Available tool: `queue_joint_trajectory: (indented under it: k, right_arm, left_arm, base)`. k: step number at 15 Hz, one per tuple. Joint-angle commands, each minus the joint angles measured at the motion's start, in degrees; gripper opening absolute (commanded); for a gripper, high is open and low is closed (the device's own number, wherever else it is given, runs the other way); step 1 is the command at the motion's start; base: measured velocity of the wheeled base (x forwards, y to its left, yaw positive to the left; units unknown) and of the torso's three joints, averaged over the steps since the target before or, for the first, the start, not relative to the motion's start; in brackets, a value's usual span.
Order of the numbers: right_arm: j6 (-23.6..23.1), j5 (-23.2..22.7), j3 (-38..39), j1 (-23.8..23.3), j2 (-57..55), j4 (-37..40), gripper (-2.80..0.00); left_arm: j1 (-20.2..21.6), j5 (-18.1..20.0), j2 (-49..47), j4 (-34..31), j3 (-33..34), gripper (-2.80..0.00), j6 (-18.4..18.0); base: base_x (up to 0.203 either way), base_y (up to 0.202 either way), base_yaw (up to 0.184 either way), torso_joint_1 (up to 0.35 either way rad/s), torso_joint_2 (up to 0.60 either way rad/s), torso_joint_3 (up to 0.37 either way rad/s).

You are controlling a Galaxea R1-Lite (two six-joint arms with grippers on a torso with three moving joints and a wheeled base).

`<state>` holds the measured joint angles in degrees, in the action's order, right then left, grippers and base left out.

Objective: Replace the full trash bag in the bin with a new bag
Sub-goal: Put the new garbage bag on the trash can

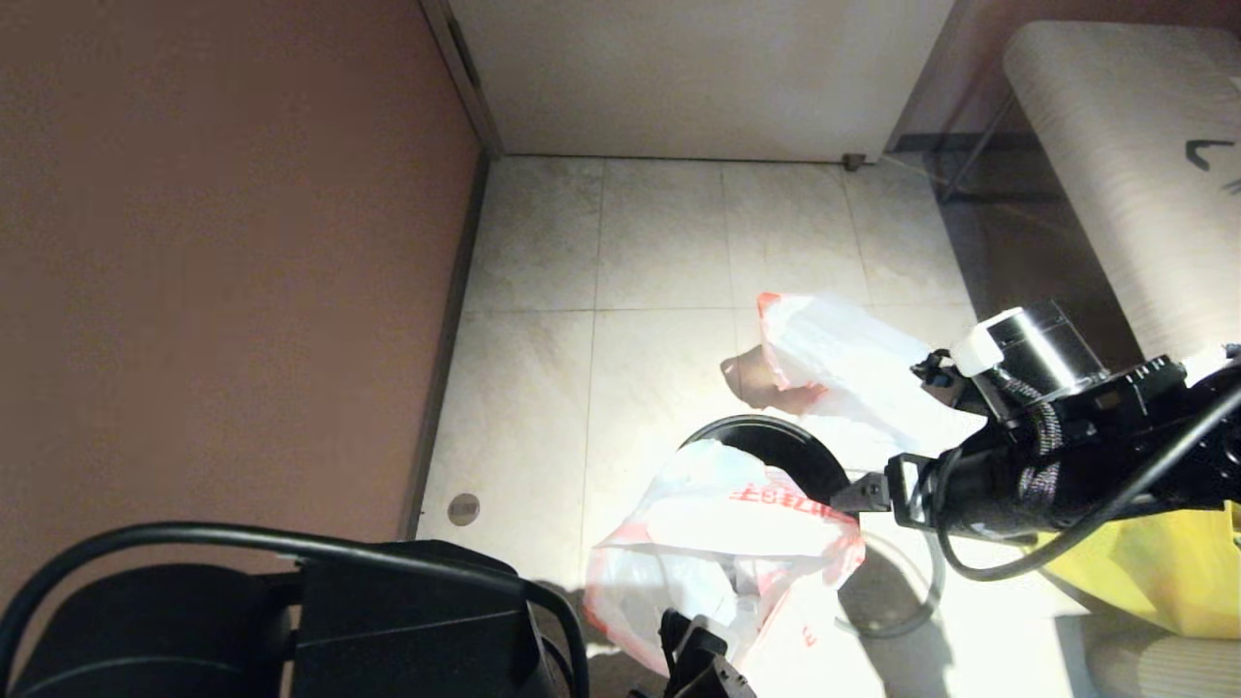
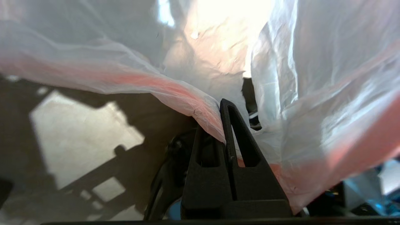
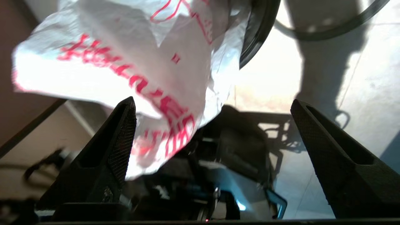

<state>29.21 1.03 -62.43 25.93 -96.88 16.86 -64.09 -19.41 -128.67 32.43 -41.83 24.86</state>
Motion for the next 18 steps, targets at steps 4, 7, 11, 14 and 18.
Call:
queue_joint_trajectory:
  k: [4, 7, 11, 14, 18]
  right_arm:
    - [0.0, 2.9, -1.5, 2.9, -6.9, -1.3, 0.0]
    - [0.1, 5.1, -1.5, 4.2, -8.8, -1.3, 0.0]
    - [-0.1, 3.5, 0.2, 5.0, -3.2, -0.7, 0.0]
    - [-2.1, 3.1, 2.6, 6.8, -3.5, -1.1, 0.0]
    - [-3.2, 4.1, 4.6, 8.1, -6.5, -1.4, 0.0]
  left_arm:
    - [0.0, 1.0, 0.0, 1.7, 0.6, -2.8, 0.2]
    - [0.2, 1.5, 0.1, 3.1, 0.5, -2.8, 0.1]
    - [1.7, 1.6, -0.5, 3.3, 0.3, -2.8, 0.1]
    - [2.0, 1.6, -0.4, 3.3, 0.2, -2.8, 0.1]
    - [2.5, 1.5, 0.5, 3.3, 0.4, -2.8, 0.0]
  base:
    - [0.0, 0.0, 0.0, 0.0, 0.0, 0.0]
    - [0.0, 0.0, 0.0, 0.0, 0.0, 0.0]
    - [0.0, 0.0, 0.0, 0.0, 0.0, 0.0]
    - [0.0, 0.0, 0.0, 0.0, 0.0, 0.0]
    - [0.0, 0.0, 0.0, 0.0, 0.0, 0.0]
